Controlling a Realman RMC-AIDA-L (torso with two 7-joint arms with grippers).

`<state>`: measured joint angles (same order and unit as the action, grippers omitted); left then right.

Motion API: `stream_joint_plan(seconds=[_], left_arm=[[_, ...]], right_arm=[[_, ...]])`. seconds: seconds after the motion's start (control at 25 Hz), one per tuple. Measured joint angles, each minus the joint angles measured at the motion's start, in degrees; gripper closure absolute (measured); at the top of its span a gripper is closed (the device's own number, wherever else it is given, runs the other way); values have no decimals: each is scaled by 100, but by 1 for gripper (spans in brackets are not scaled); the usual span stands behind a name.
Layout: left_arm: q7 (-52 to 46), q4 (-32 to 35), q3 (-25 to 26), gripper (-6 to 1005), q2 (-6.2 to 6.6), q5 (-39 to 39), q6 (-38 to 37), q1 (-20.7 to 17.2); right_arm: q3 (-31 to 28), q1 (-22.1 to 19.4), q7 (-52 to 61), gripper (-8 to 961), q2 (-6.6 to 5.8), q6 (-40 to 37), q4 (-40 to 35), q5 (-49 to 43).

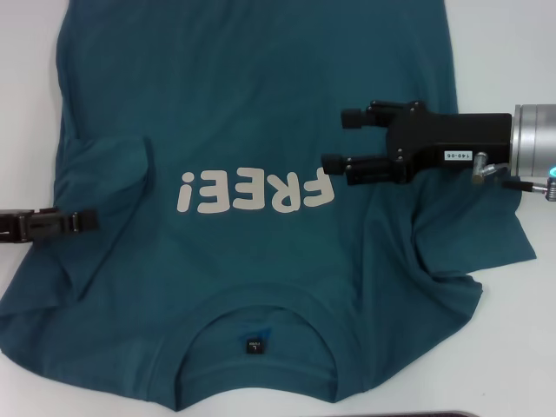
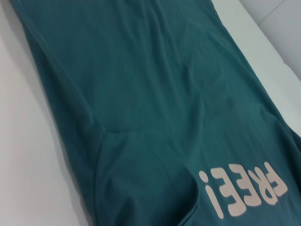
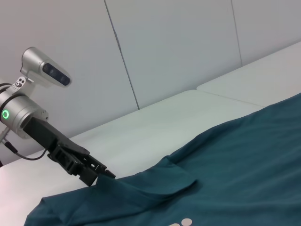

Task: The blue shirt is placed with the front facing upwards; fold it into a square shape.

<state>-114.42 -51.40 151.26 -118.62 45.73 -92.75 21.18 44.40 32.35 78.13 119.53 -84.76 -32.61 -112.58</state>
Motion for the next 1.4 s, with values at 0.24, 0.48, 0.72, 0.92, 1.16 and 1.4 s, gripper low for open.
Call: stream_joint_plan(seconds=[0.24, 0.48, 0.72, 0.92, 1.16, 1.4], left_arm=[[50, 23, -27, 41, -3, -4, 2, -16], [8, -8, 5, 92, -4, -4, 127, -27], [-6, 3, -17, 215, 16, -3, 197, -27], [-8, -8, -27, 388, 14, -25, 197, -22], [-10, 1, -27, 509, 1, -184, 239, 32], [-11, -17, -27, 770, -10, -203, 166, 77]], right_arm=[[21, -5, 0, 29, 0, 0, 0, 0], [2, -25, 0, 28, 0, -20, 0, -1], [-2, -40, -10, 29, 0, -24, 0, -1], [-2, -44, -14, 29, 0, -24, 0, -1], [-2, -44, -17, 28, 0, -23, 0, 3], [-2, -44, -18, 29, 0, -23, 0, 20]])
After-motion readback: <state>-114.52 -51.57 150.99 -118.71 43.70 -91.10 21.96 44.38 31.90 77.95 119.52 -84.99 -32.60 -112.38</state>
